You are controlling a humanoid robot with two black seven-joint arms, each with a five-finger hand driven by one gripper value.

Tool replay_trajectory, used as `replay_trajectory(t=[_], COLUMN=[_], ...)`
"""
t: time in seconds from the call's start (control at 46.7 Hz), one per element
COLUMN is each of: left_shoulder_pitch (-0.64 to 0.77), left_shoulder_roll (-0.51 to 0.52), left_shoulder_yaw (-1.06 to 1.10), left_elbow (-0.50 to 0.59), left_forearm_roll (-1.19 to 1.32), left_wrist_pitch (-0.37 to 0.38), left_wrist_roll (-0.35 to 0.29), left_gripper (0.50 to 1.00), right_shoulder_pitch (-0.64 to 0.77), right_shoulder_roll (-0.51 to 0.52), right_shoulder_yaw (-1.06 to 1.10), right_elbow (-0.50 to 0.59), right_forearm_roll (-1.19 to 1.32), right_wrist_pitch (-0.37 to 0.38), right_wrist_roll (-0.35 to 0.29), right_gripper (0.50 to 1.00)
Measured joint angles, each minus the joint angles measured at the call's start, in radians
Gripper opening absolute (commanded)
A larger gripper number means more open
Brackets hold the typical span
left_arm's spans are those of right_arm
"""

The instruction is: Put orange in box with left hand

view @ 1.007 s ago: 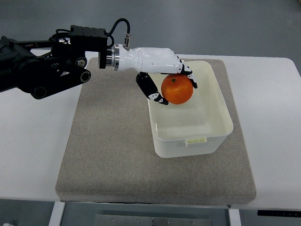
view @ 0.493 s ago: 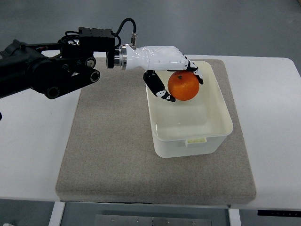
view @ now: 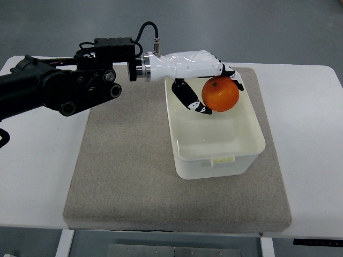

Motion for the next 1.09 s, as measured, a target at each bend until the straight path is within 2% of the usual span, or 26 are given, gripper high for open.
replay_trajectory(t=[0.086, 0.193, 0.343, 0.9, 1.093], left_shoulder_pitch=[0.004, 0.009, 0.01, 0.009, -0.001], left_shoulder_roll=[0.0, 0.0, 0.0, 0.02, 0.071], left_shoulder_yaw=[0.002, 0.008, 0.008, -0.003, -0.008], left_elbow=[-0.002, -0.008, -0.008, -0.007, 0.009], left_forearm_roll=[0.001, 0.003, 0.003, 0.003, 0.002], left_wrist_pitch=[-0.003, -0.004, -0.004, 0.004, 0.018], left_wrist_roll=[0.0, 0.0, 0.0, 0.0, 0.0], left_gripper=[0.853, 0.925, 0.958, 0.96, 0.96], right_shoulder_pitch=[0.0, 0.0, 0.0, 0.001, 0.0], right_shoulder_roll=[0.0, 0.0, 0.0, 0.0, 0.0], right_shoulder_yaw=[0.0, 0.0, 0.0, 0.0, 0.0], right_elbow=[0.0, 0.0, 0.0, 0.0, 0.0], right_forearm_roll=[0.0, 0.0, 0.0, 0.0, 0.0], right_wrist_pitch=[0.0, 0.0, 0.0, 0.0, 0.0], right_wrist_roll=[0.0, 0.0, 0.0, 0.0, 0.0], right_gripper=[0.926, 0.926, 0.926, 0.926, 0.926])
